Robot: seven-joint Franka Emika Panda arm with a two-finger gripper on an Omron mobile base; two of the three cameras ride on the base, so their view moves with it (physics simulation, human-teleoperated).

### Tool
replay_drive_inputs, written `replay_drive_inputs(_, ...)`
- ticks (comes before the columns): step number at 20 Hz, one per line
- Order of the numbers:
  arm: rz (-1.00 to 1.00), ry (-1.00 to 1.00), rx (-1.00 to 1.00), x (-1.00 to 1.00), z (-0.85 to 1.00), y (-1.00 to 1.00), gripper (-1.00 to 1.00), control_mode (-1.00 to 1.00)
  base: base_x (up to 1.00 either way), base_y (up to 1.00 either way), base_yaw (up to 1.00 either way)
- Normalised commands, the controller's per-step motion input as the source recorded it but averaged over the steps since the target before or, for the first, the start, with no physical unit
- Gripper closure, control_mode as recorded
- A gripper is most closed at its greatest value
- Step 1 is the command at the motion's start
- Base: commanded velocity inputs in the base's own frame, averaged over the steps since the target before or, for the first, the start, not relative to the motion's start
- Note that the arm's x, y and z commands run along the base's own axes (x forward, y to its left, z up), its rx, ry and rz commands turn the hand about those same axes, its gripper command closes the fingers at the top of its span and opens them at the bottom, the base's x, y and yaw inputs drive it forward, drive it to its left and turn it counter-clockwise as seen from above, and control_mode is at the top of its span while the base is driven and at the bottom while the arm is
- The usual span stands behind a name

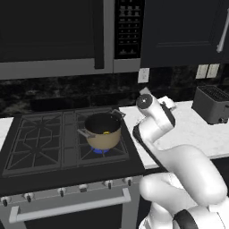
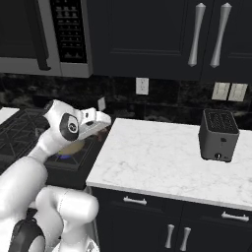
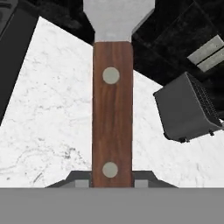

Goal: Put the lemon and lime in the pot. Retrieve the spatula and lightly stir the vegetables in the pot.

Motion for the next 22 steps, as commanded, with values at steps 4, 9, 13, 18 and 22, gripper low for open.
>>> replay_drive_inputs(4,0.42,0.02,-0.62,-0.54,1.00,0.58,1.00,-1.00,0.00,0.00,0.00)
replay_drive_inputs(9,0.34,0.18,-0.68,-0.12,0.95,0.71,1.00,-1.00,0.00,0.00,0.00)
replay_drive_inputs(13,0.23,0.37,-0.63,0.21,0.46,0.57,1.00,-1.00,0.00,0.00,0.00)
replay_drive_inputs(18,0.09,0.69,-0.57,0.67,0.01,0.63,1.00,-1.00,0.00,0.00,0.00)
replay_drive_inputs(22,0.00,0.57,-0.49,0.72,-0.01,0.69,1.00,-1.00,0.00,0.00,0.00)
